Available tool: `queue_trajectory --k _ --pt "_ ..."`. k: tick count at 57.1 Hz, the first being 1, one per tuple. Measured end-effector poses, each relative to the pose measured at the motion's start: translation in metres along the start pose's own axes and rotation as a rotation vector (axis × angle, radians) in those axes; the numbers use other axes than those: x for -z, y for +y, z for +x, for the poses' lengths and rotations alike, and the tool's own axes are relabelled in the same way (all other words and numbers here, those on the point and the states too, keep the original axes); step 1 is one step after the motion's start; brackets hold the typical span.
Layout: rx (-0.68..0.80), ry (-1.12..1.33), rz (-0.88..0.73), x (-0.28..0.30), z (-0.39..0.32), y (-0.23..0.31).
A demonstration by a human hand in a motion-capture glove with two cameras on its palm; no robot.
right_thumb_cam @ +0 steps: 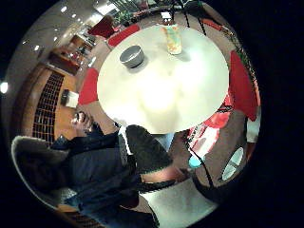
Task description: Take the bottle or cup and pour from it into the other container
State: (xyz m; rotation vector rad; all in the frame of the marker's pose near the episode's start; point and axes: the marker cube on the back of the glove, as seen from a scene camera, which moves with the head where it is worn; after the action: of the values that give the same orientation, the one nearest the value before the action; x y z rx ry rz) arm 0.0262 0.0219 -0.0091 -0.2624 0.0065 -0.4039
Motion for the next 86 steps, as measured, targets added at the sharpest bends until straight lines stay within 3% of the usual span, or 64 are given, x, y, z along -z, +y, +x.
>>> queue_trajectory --k 3,8,12,17,21,33,41,46,53,77,86 --pt "-0.194 -0.005 0.078 -0.002 -0.005 -0.012" --pt "0.074 -0.009 -0.055 0.001 0.003 0.005" --pt "0.008 -0.016 -0.012 -0.003 0.001 -0.002" --pt "0.096 -0.045 -0.083 -0.006 0.006 -0.006" --pt "0.092 -0.084 -0.048 -0.016 0.008 -0.023" --pt "0.007 -0.226 -0.014 -0.056 0.012 -0.077" --pt "-0.073 -0.349 0.162 -0.097 0.007 -0.124" --pt "-0.092 -0.465 0.011 -0.123 0.004 -0.135" --pt "-0.156 -0.597 -0.026 -0.157 0.001 -0.167" --pt "-0.267 -0.990 -0.033 -0.237 -0.015 -0.260" --pt "-0.273 -1.082 0.051 -0.253 -0.024 -0.285"
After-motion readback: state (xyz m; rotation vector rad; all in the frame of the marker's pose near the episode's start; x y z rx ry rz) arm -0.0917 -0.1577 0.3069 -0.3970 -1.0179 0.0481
